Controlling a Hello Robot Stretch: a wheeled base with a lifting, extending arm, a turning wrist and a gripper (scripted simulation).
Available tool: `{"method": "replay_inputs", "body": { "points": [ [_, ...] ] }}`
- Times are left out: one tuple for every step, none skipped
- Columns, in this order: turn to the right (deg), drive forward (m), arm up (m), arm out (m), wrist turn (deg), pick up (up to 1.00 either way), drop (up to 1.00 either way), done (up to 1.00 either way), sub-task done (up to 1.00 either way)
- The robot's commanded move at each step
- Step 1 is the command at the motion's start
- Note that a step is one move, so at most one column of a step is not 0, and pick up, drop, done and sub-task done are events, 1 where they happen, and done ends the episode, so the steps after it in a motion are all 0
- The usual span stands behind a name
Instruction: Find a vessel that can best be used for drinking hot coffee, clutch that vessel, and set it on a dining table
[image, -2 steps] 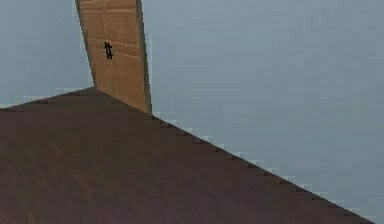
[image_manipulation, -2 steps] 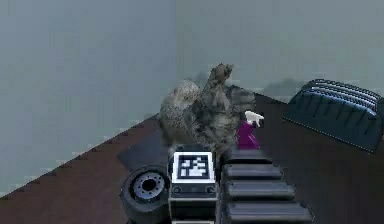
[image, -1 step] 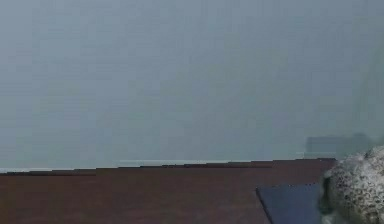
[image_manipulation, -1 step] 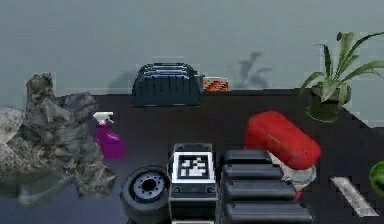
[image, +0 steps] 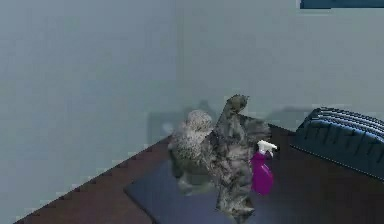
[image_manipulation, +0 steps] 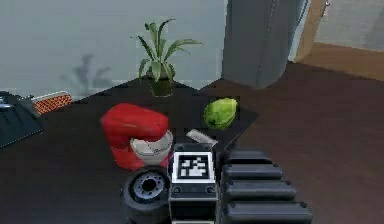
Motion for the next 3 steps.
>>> {"method": "replay_inputs", "body": {
  "points": [
    [-45.0, 0.0, 0.0, 0.0, 0.0, 0.0, 0.0, 0.0, 0.0],
    [-27.0, 0.0, 0.0, 0.0, 0.0, 0.0, 0.0, 0.0, 0.0],
    [45.0, 0.0, 0.0, 0.0, 0.0, 0.0, 0.0, 0.0, 0.0]
  ]
}}
